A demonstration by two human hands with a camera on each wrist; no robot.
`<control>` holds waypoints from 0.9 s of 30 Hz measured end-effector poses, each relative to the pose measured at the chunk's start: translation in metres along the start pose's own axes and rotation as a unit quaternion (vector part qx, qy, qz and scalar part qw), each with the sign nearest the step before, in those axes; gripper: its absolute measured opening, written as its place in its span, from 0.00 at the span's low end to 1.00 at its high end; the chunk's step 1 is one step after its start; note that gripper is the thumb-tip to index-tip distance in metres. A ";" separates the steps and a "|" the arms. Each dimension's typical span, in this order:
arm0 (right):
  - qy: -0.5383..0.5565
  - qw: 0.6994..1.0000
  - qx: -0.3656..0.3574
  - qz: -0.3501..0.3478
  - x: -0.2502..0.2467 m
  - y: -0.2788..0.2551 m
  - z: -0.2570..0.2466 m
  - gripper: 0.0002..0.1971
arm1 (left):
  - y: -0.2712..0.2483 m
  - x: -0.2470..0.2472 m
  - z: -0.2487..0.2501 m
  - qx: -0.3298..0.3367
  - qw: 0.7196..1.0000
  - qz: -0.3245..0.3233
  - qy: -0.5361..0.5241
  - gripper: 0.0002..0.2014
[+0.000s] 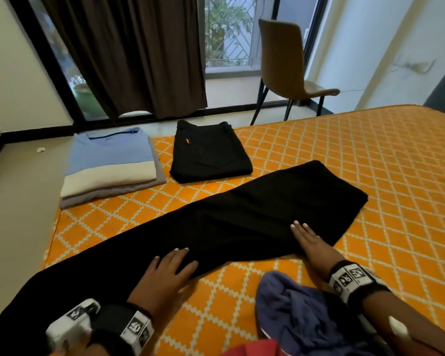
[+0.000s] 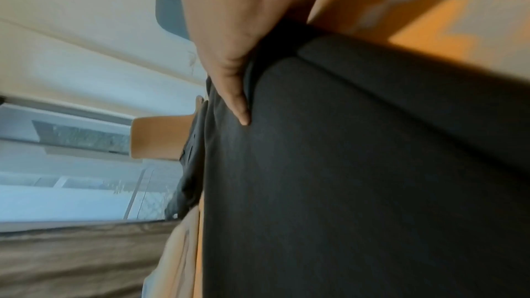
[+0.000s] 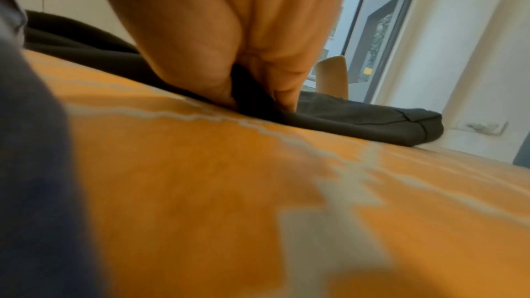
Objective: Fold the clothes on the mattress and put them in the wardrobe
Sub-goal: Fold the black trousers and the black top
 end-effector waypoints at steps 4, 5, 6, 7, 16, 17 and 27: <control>-0.012 1.000 -0.027 0.000 -0.001 -0.010 0.010 0.38 | 0.060 -0.017 0.063 0.087 0.996 -0.023 0.019 0.25; -0.012 0.999 -0.030 0.007 0.002 -0.014 0.012 0.38 | 0.072 -0.023 0.084 0.114 0.993 -0.015 0.029 0.15; -0.012 0.999 -0.027 0.013 0.006 -0.017 0.014 0.39 | 0.081 -0.029 0.105 0.125 0.991 -0.040 0.021 0.15; -0.010 1.000 -0.020 0.019 0.010 -0.021 0.016 0.41 | 0.093 -0.031 0.126 0.132 0.990 -0.050 0.005 0.19; 0.444 0.891 0.010 0.089 0.013 -0.022 0.088 0.26 | 0.115 0.007 0.247 -0.009 0.992 0.061 -0.113 0.18; 0.526 0.841 0.061 0.113 0.013 -0.020 0.102 0.22 | 0.118 0.015 0.246 -0.014 0.991 0.069 -0.115 0.19; 0.698 0.666 0.222 0.142 0.013 0.043 0.177 0.32 | 0.137 0.038 0.244 0.128 0.975 0.141 -0.111 0.21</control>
Point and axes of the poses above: each hand's wrist, its own y-axis towards the middle knuckle, its own x-axis out of the palm, z = x × y, the point moved 2 cm from there along y, towards the middle knuckle, and after that the axes turned 13 degrees about -y, right-handed, at the moved point
